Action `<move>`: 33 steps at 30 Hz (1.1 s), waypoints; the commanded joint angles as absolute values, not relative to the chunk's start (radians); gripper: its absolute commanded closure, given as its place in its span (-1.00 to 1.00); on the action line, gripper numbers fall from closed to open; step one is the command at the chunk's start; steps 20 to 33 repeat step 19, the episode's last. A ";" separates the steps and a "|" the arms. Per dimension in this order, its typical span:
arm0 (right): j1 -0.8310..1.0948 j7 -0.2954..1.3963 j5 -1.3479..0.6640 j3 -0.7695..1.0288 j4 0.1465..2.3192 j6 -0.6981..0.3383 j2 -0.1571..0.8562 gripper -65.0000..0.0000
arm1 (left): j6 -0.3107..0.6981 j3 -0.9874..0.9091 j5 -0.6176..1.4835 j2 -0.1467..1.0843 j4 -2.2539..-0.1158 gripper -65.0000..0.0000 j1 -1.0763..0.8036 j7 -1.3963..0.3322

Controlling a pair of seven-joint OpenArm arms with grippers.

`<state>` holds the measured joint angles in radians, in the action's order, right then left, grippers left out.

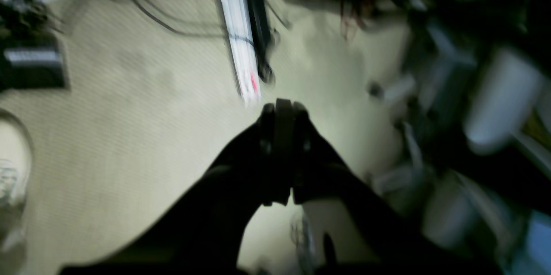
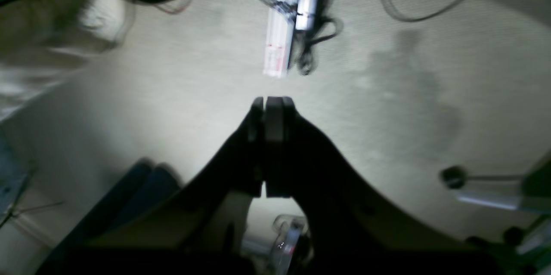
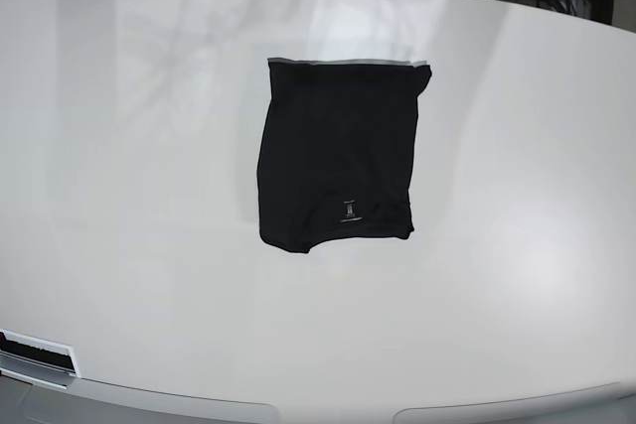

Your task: Layout the t-shirt on the table in an organized manner, then fold the t-shirt properly

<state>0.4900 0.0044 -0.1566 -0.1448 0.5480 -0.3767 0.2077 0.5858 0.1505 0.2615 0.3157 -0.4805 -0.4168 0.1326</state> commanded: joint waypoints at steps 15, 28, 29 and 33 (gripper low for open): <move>0.289 -0.100 0.060 -0.152 0.471 -0.233 0.062 1.00 | 0.260 0.316 0.399 0.199 -0.447 1.00 -0.263 0.215; 0.279 -0.105 -0.016 -0.152 0.471 -0.227 0.067 1.00 | 0.210 0.352 0.399 0.197 -0.468 1.00 -0.263 0.240; 0.279 -0.105 -0.016 -0.152 0.471 -0.227 0.067 1.00 | 0.210 0.352 0.399 0.197 -0.468 1.00 -0.263 0.240; 0.279 -0.105 -0.016 -0.152 0.471 -0.227 0.067 1.00 | 0.210 0.352 0.399 0.197 -0.468 1.00 -0.263 0.240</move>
